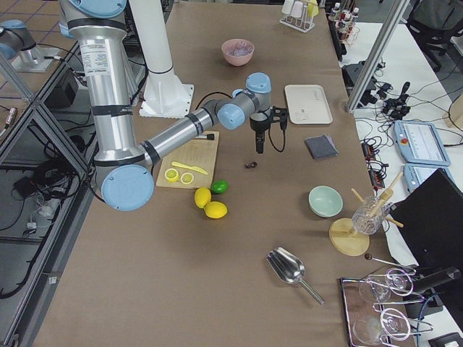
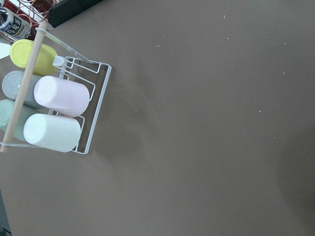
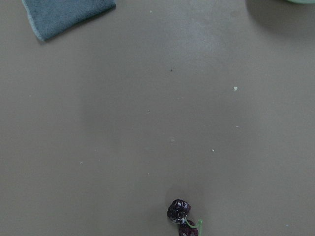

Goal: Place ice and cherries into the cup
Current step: 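Lower the right gripper onto the dark cherries and close on them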

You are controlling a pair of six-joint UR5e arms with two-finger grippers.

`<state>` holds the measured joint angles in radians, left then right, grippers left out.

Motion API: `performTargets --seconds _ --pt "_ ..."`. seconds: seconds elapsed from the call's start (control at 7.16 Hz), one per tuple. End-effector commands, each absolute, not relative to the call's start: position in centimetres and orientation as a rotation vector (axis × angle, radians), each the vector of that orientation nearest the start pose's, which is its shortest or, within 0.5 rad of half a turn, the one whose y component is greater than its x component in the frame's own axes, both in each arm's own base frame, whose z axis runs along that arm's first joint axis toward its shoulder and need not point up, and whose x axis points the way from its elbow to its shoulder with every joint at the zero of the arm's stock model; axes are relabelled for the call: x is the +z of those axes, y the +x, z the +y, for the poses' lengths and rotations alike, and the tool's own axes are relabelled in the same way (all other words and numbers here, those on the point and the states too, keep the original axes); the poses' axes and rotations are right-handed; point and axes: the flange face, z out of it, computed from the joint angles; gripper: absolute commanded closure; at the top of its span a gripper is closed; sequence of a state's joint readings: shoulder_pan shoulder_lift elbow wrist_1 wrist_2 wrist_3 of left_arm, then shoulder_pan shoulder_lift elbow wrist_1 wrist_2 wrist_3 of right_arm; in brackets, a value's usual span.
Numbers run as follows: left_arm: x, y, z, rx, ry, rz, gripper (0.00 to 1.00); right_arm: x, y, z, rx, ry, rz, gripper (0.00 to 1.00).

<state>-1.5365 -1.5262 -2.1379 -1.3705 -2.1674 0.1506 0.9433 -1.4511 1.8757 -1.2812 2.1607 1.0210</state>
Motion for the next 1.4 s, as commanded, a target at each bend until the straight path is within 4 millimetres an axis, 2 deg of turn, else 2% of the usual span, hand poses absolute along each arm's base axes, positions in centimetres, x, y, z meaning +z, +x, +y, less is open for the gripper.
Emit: performTargets --seconds 0.0,0.14,0.28,0.42,0.7,1.26 --pt "45.4 -7.2 -43.0 0.257 0.363 0.570 0.01 47.9 -26.6 -48.8 0.140 0.036 -0.987 0.20" --pt "46.5 -7.3 -42.0 0.260 0.386 0.573 0.01 50.2 -26.5 -48.6 0.149 0.026 -0.986 0.28" --pt "47.2 -7.8 -41.2 0.253 0.405 0.570 0.01 51.9 -26.1 -48.1 0.144 0.032 -0.994 0.31" --pt "47.2 -8.1 -41.0 0.251 0.417 0.568 0.01 52.8 -25.4 -47.1 0.153 0.030 -1.013 0.34" --pt "46.8 -9.5 -40.6 0.224 0.436 0.559 0.01 51.4 -27.6 -46.0 0.198 -0.006 -1.070 0.42" --pt "46.8 -9.9 -40.5 0.231 0.443 0.552 0.01 52.2 -28.6 -45.7 0.190 -0.020 -1.057 0.54"
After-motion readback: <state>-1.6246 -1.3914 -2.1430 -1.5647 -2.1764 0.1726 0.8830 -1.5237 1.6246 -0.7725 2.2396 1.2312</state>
